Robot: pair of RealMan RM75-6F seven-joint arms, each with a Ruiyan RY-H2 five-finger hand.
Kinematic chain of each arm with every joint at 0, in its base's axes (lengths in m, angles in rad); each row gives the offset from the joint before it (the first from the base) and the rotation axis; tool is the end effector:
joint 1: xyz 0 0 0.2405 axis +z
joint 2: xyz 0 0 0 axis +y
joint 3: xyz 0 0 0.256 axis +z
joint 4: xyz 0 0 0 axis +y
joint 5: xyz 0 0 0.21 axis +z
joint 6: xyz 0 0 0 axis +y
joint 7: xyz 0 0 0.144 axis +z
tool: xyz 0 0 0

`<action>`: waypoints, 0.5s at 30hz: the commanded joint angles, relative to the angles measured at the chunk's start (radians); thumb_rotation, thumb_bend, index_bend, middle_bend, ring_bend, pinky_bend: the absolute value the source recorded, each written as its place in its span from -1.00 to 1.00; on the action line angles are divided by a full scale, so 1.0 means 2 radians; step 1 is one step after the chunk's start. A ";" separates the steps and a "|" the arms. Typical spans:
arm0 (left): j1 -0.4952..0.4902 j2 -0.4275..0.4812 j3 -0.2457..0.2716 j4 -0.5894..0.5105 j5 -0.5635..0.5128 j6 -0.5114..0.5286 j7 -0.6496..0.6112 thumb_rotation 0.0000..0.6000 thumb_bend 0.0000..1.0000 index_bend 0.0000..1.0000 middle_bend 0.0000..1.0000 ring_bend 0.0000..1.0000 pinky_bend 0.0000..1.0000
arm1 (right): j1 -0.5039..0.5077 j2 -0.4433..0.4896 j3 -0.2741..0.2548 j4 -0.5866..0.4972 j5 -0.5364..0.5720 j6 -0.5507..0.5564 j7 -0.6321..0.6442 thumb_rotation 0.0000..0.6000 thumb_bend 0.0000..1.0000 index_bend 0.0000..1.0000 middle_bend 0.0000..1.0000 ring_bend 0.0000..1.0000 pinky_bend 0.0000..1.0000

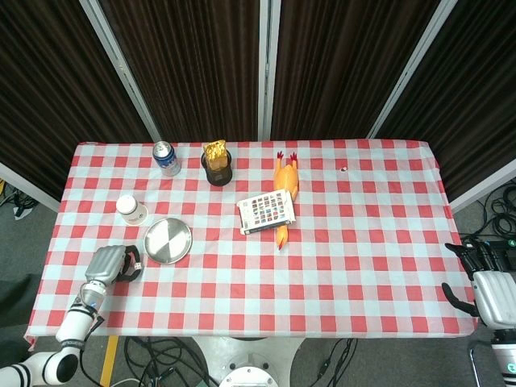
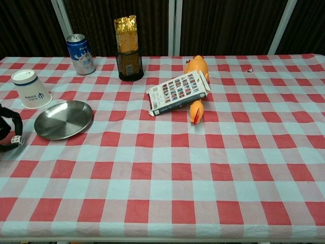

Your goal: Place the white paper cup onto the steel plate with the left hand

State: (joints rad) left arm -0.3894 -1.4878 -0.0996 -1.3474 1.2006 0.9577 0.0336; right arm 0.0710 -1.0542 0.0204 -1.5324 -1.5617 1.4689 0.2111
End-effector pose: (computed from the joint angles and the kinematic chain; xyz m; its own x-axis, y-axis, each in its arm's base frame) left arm -0.3025 0.2719 0.0076 0.2516 0.3966 0.8829 0.9617 0.0001 -0.2741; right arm -0.3293 -0.1716 0.1793 0.3393 -0.0536 0.9392 -0.9405 -0.0401 0.3374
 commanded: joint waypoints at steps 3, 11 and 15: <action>-0.030 0.001 -0.026 -0.009 0.001 -0.007 0.003 1.00 -0.27 0.15 0.61 0.71 0.91 | 0.000 0.000 0.001 0.000 0.000 0.001 0.001 1.00 -0.46 -0.71 -0.60 -1.00 -0.86; -0.089 -0.030 -0.049 0.017 -0.049 -0.061 0.057 1.00 -0.26 0.13 0.61 0.71 0.91 | -0.002 0.003 0.001 -0.002 0.006 0.000 -0.001 1.00 -0.46 -0.71 -0.60 -1.00 -0.86; -0.102 -0.044 -0.049 0.033 -0.072 -0.073 0.072 1.00 -0.27 0.05 0.61 0.70 0.91 | -0.002 0.004 0.002 -0.002 0.009 -0.002 -0.001 1.00 -0.47 -0.71 -0.60 -1.00 -0.86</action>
State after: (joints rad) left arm -0.5832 -1.5658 -0.1959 -1.2920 1.0683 0.8205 0.1693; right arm 0.0666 -1.0471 0.0241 -1.5372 -1.5427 1.4657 0.2089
